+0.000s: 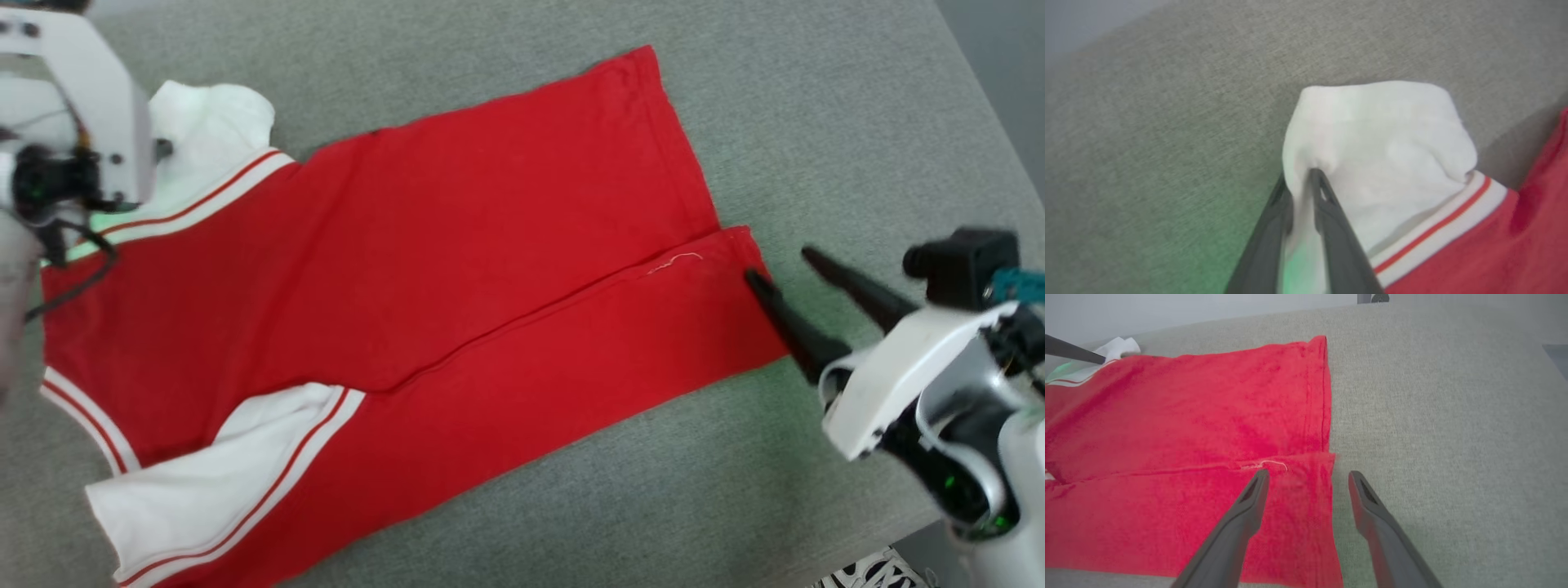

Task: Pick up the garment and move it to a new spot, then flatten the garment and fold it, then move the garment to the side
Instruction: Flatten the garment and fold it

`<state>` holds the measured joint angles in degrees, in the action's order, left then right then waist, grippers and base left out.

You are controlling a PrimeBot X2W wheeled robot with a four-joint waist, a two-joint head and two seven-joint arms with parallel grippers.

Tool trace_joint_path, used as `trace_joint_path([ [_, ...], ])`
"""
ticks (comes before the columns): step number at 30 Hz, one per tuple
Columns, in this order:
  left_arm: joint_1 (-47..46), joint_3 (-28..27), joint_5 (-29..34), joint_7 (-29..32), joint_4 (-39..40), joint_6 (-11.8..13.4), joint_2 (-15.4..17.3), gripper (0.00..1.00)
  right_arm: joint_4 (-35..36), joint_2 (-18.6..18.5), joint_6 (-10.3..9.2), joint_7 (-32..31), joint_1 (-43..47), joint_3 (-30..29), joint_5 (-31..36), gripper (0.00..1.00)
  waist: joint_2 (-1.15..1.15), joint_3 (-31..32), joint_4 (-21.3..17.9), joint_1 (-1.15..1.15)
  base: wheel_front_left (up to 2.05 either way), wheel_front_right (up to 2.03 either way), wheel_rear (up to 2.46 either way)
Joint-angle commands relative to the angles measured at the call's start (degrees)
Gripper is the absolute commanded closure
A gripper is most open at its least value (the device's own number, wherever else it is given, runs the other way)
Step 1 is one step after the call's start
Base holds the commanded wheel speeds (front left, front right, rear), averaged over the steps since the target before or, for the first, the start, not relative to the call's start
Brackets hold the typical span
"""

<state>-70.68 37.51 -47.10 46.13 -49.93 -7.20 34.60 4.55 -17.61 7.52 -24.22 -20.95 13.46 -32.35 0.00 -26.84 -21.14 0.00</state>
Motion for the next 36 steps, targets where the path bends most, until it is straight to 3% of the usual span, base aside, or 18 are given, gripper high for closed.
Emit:
trace_joint_path([
  [1, 1.5, 1.0, -0.8, 0.2, -0.3, -0.3, -1.1, 1.0, 0.1, -0.4, -0.07, -0.2, -1.6, 0.2, -0.6, 0.0, 0.0, -0.1, 0.6, 0.0, 0.0, 0.0, 0.0],
  [5, 0.4, 2.0, -2.4, -1.1, 1.8, -0.3, -1.7, 1.0, -1.2, -1.4, -0.07, -2.5, -7.0, 0.7, -1.7, 0.0, 0.0, -0.6, 1.9, 0.0, 0.0, 0.0, 0.0],
  [9, -0.3, 4.3, -3.7, -2.6, 4.6, -0.3, -2.2, 1.0, -5.9, -2.5, -0.07, -9.0, -14.9, 2.6, -4.5, 0.0, 0.0, -1.2, 3.8, 0.0, 0.0, 0.0, 0.0],
  [19, -3.0, 9.8, -6.9, -4.8, 7.3, -0.3, -4.0, 1.0, -29.2, -2.3, -0.07, -17.1, -36.3, 6.7, -4.8, 0.0, 0.0, -2.9, 9.1, 0.0, 0.0, 0.0, 0.0],
  [25, -5.3, 12.9, -8.8, -6.3, 7.5, -0.3, -5.4, 1.0, -41.2, -3.2, -0.07, -16.2, -44.1, 9.9, -2.5, 0.0, 0.0, -3.8, 11.7, 0.0, 0.0, 0.0, 0.0],
  [35, -7.4, 16.5, -12.7, -8.5, 5.9, -0.2, -5.7, 1.0, -50.5, -3.3, -0.06, -12.4, -46.9, 19.4, -4.4, 0.0, 0.0, -5.4, 12.9, 0.0, 0.0, 0.0, 0.0],
  [36, -7.4, 17.0, -13.1, -8.6, 5.7, -0.2, -5.5, 1.0, -50.8, -3.2, -0.04, -12.4, -46.9, 20.2, -5.2, 0.36, 0.0, -5.4, 13.0, 0.0, 0.0, 0.0, 0.0],
])
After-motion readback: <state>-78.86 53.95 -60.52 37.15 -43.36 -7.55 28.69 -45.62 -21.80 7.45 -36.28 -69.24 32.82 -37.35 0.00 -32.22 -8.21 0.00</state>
